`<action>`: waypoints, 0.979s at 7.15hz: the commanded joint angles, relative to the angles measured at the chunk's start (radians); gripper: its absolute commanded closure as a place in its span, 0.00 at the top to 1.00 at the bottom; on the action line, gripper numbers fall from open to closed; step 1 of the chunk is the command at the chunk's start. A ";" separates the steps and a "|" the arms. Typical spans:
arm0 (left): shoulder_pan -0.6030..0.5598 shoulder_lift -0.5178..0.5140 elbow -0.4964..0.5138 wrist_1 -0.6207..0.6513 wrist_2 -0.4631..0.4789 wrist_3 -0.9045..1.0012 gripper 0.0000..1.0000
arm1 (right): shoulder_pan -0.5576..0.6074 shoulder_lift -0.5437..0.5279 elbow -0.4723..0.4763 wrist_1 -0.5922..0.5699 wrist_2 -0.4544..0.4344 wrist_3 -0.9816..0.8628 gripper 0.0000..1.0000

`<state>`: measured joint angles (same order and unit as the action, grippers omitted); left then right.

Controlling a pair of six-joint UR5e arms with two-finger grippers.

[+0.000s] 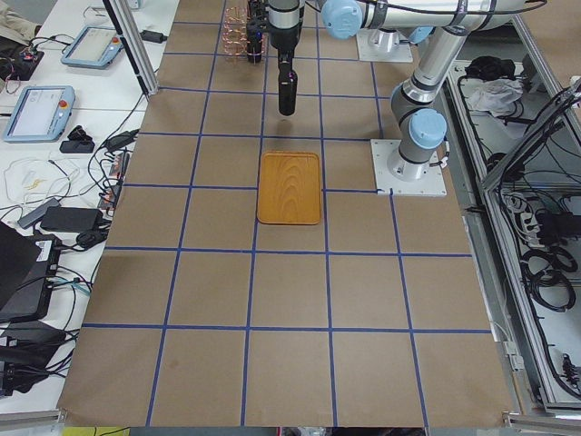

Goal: Take wine from basket and place on tray
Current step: 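Carry the bottle with the right gripper toward the wooden tray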

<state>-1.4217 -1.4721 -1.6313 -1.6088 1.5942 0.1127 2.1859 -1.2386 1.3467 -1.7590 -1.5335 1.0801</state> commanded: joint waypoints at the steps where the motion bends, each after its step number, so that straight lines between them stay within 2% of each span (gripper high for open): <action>1: 0.001 -0.002 0.001 0.004 0.001 0.001 1.00 | 0.020 0.011 -0.001 -0.013 0.006 0.078 0.23; 2: 0.001 -0.002 0.001 0.004 0.001 0.001 1.00 | 0.034 0.034 -0.007 -0.070 0.007 0.131 0.24; 5: 0.038 0.000 0.001 0.003 0.015 0.054 1.00 | 0.052 0.062 -0.027 -0.073 0.006 0.158 0.24; 6: 0.038 0.001 0.001 0.003 0.016 0.054 1.00 | 0.052 0.064 -0.026 -0.069 0.006 0.156 0.27; 7: 0.038 0.001 0.001 0.001 0.023 0.058 1.00 | 0.054 0.064 -0.023 -0.066 0.007 0.156 0.62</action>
<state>-1.3854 -1.4717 -1.6306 -1.6064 1.6113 0.1636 2.2379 -1.1761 1.3215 -1.8285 -1.5275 1.2359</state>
